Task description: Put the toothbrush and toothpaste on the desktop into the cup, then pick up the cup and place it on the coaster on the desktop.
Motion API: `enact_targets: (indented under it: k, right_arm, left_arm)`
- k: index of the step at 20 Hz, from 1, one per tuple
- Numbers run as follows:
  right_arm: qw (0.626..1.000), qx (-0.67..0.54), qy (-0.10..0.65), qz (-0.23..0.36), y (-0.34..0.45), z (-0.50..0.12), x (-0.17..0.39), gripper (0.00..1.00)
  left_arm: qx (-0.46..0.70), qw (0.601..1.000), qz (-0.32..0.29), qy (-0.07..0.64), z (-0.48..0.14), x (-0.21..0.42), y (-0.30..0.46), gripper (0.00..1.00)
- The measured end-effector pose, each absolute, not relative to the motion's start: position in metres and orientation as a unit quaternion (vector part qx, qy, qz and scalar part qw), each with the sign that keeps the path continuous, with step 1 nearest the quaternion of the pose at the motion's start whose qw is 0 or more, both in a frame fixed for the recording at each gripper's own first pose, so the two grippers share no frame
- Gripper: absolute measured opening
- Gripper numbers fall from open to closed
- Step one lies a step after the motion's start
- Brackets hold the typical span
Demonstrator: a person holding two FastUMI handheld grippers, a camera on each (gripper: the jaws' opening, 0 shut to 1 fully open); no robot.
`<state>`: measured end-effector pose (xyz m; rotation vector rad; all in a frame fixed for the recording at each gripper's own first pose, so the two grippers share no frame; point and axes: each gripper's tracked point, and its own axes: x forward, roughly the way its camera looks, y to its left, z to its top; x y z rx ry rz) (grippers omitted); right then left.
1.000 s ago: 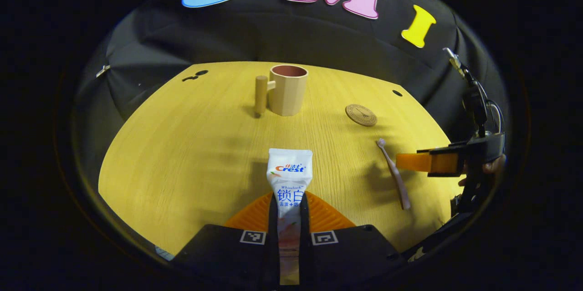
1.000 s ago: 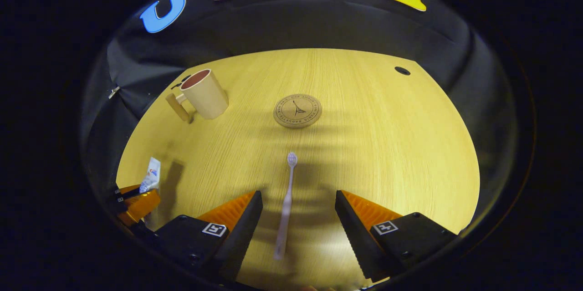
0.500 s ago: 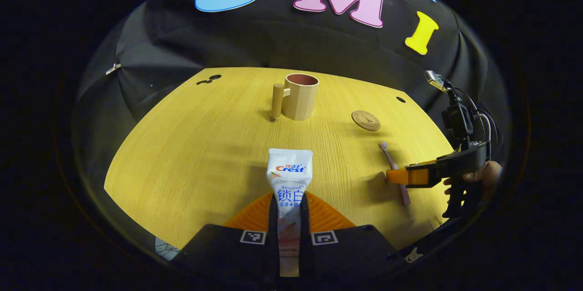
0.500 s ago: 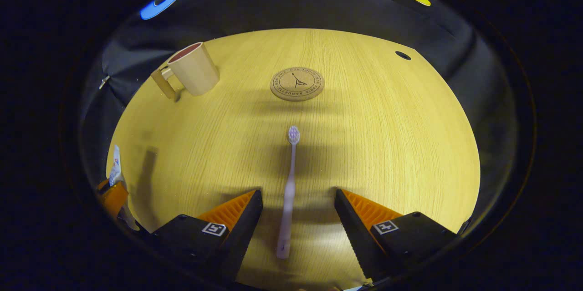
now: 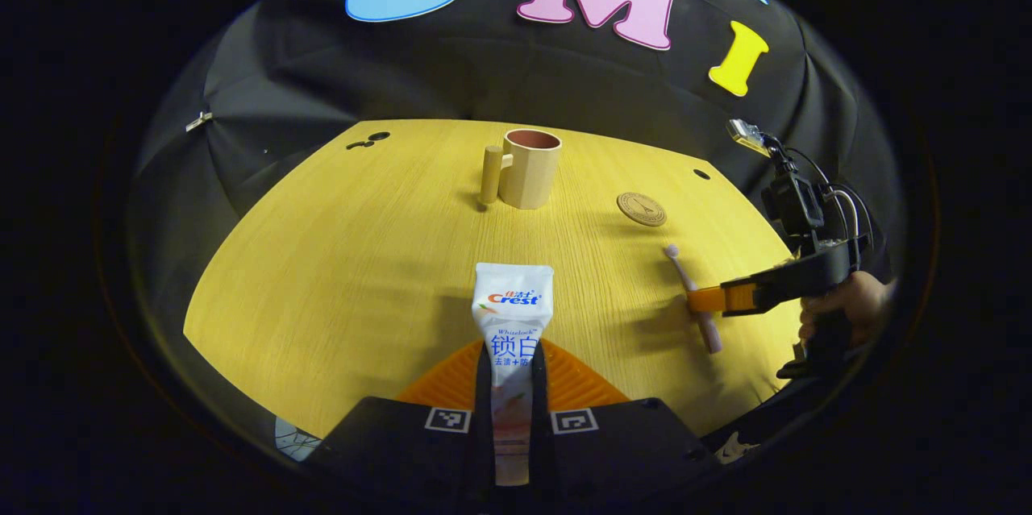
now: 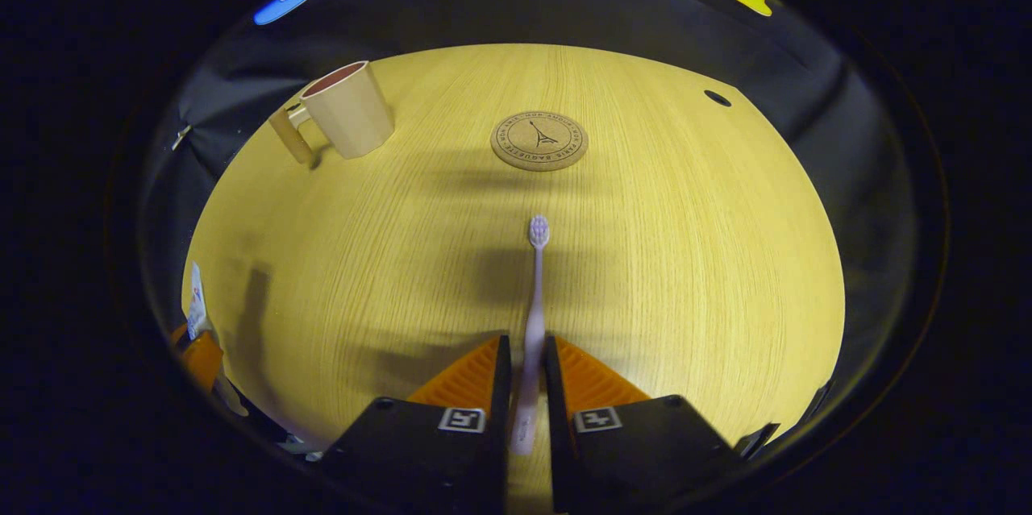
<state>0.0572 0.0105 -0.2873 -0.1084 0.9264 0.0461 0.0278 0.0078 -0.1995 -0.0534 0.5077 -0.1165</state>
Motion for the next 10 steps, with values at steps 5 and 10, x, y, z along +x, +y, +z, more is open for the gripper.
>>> enact_targets:
  k: [5, 10]
  right_arm:
    - [0.883, -0.058, 0.455, 0.094, 0.0184, -0.2861, 0.0519, 0.06]
    - [0.882, -0.07, 0.453, 0.108, 0.0125, -0.2823, 0.0501, 0.05]
  left_arm:
    - [-0.032, 0.965, -0.06, 0.255, -0.2034, 0.0258, 0.0089, 0.22]
    - [-0.035, 0.965, -0.064, 0.251, -0.1991, 0.0306, 0.005, 0.22]
